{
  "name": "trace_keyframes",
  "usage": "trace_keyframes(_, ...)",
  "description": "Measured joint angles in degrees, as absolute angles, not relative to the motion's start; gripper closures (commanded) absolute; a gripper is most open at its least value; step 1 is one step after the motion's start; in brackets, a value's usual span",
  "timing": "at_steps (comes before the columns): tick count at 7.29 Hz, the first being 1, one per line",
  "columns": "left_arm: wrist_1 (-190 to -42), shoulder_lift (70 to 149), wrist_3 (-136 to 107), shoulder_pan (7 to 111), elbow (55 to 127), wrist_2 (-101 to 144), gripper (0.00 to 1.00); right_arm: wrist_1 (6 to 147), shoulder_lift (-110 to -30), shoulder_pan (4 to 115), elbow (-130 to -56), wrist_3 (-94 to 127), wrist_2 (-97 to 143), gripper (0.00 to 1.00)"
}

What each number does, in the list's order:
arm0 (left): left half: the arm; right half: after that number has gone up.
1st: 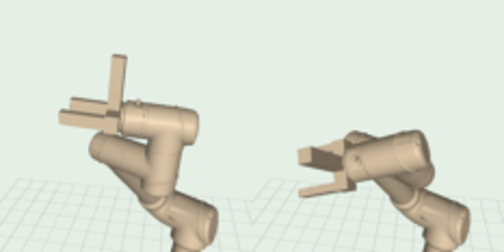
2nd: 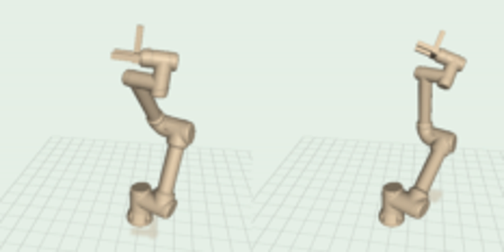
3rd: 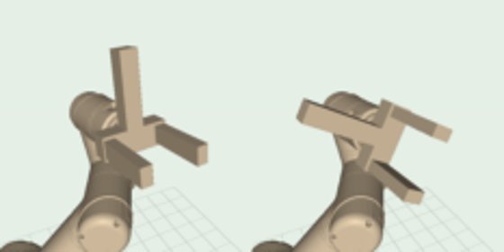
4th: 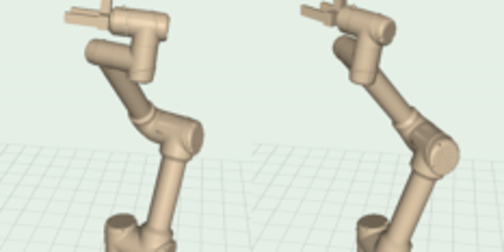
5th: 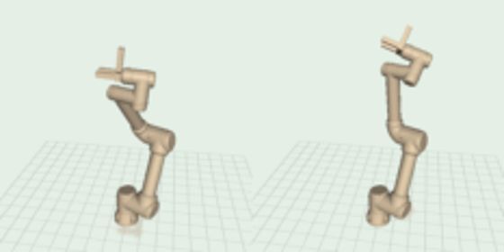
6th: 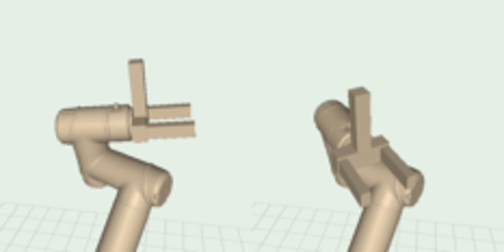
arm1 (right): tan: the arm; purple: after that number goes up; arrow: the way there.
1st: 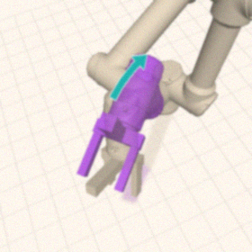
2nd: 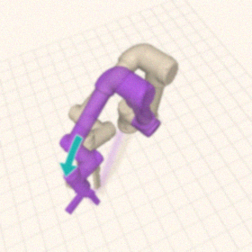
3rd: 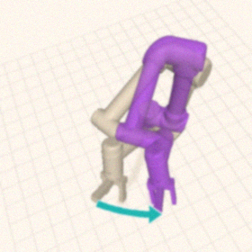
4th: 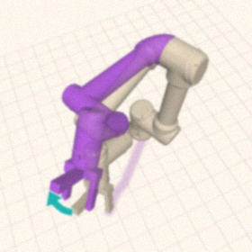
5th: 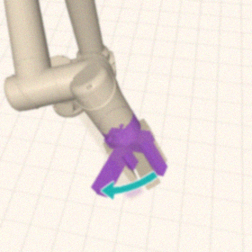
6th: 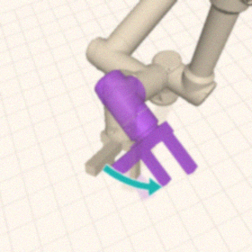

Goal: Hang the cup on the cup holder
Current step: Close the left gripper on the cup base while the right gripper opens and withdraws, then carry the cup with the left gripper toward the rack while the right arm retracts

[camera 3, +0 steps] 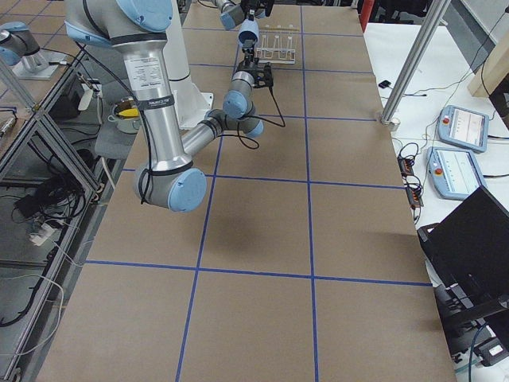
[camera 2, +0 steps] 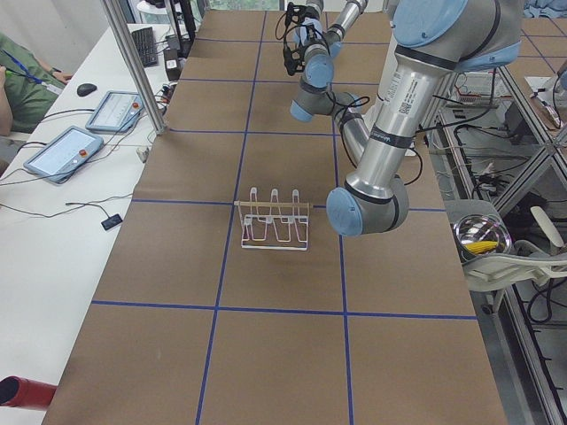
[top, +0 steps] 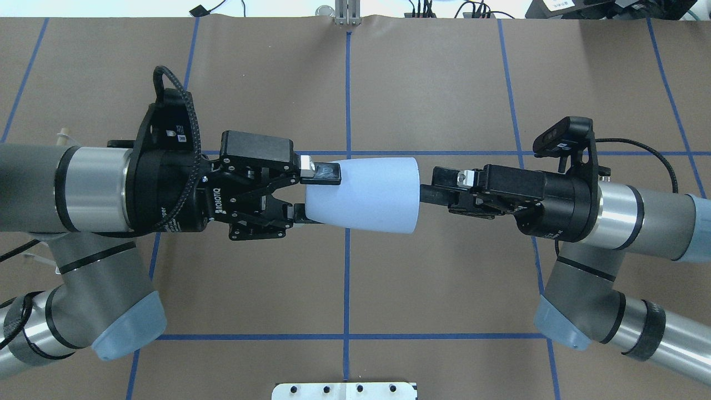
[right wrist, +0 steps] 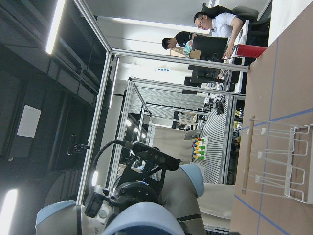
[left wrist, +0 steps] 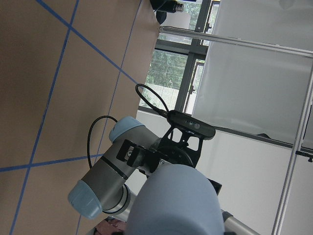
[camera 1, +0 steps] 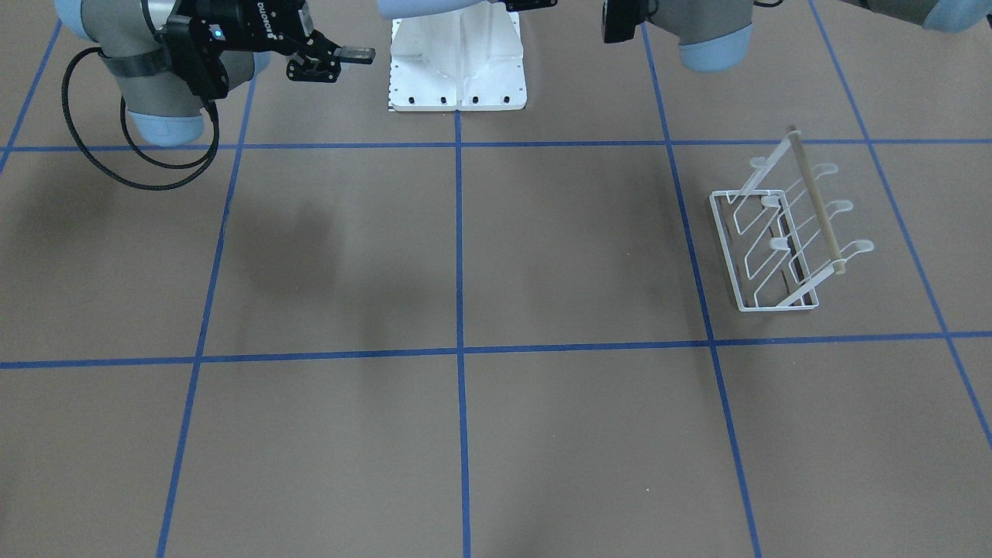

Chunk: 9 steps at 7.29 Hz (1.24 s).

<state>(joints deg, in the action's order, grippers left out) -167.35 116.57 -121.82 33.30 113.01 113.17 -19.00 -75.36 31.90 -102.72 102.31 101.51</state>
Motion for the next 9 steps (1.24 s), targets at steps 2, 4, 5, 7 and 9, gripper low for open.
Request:
trace_keyframes(2, -166.27, 116.58, -121.82, 35.95, 113.03, 114.54, 1.00, -18.63, -77.25, 34.20, -102.42, 102.29, 103.09, 0.00)
trace_keyframes(4, -162.31, 116.61, -120.89, 41.46, 112.95, 116.95, 1.00, -11.55, -78.31, 42.55, -101.57, 101.56, 110.88, 0.00)
trace_keyframes(5, -158.46, 116.62, -118.82, 45.84, 112.79, 120.65, 1.00, -4.60, -78.30, 48.54, -101.12, 98.59, 116.70, 0.00)
trace_keyframes(7, -148.57, 115.83, -110.79, 54.00, 112.75, 129.29, 1.00, 12.59, -78.30, 58.96, -100.27, 85.71, 126.11, 0.00)
trace_keyframes(9, -144.29, 111.00, -102.34, 58.93, 112.48, 132.13, 1.00, 31.32, -79.05, 64.78, -99.55, 70.56, 128.21, 0.00)
